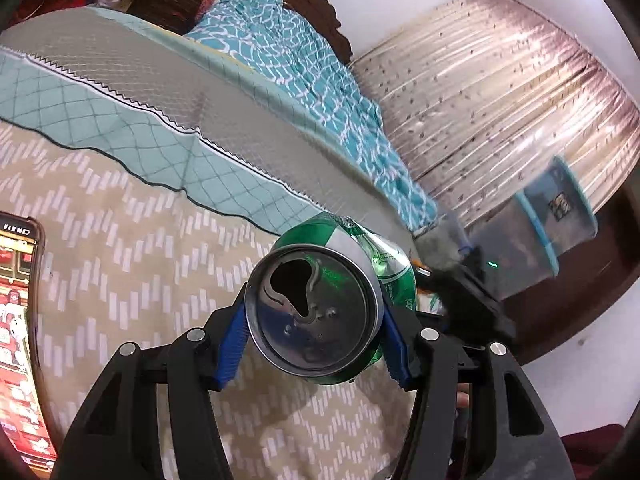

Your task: Collect trash

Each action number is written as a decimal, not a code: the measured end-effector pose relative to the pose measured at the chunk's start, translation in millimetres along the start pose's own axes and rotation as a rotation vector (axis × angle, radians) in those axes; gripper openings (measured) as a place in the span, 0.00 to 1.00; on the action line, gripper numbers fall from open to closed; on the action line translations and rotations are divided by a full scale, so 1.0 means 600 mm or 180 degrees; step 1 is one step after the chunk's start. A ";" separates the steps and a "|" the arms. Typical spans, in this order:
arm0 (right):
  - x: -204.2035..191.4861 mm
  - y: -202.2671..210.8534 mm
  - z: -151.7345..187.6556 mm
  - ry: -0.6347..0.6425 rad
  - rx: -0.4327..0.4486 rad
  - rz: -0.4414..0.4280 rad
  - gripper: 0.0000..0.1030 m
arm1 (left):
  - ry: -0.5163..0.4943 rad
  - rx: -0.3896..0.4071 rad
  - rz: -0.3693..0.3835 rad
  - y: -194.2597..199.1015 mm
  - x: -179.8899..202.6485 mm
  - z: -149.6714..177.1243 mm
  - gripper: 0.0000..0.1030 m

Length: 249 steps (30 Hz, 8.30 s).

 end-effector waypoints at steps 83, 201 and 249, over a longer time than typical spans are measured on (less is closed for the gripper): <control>0.855 0.708 -0.005 -0.1944 0.2522 0.0720 0.71 | -0.1826 -0.2740 0.0330 -0.970 0.615 0.404 0.67; 0.583 0.482 0.060 -0.1095 0.1836 0.0275 0.20 | -0.1250 -0.2358 0.0406 -0.527 0.376 0.239 0.05; 0.830 0.617 -0.068 -0.0878 0.2105 0.1809 0.27 | -0.2239 -0.2480 0.0551 -0.893 0.691 0.391 0.65</control>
Point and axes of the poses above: each gripper's, at about its wrist camera, not at the fingertips, and y roughly against the way its jaws point, x to its right, z to its underside, the point moved 8 cm from there along -y, roughly the way its jaws point, and after that the axes turned 11 degrees about z, right-handed, at the moved point
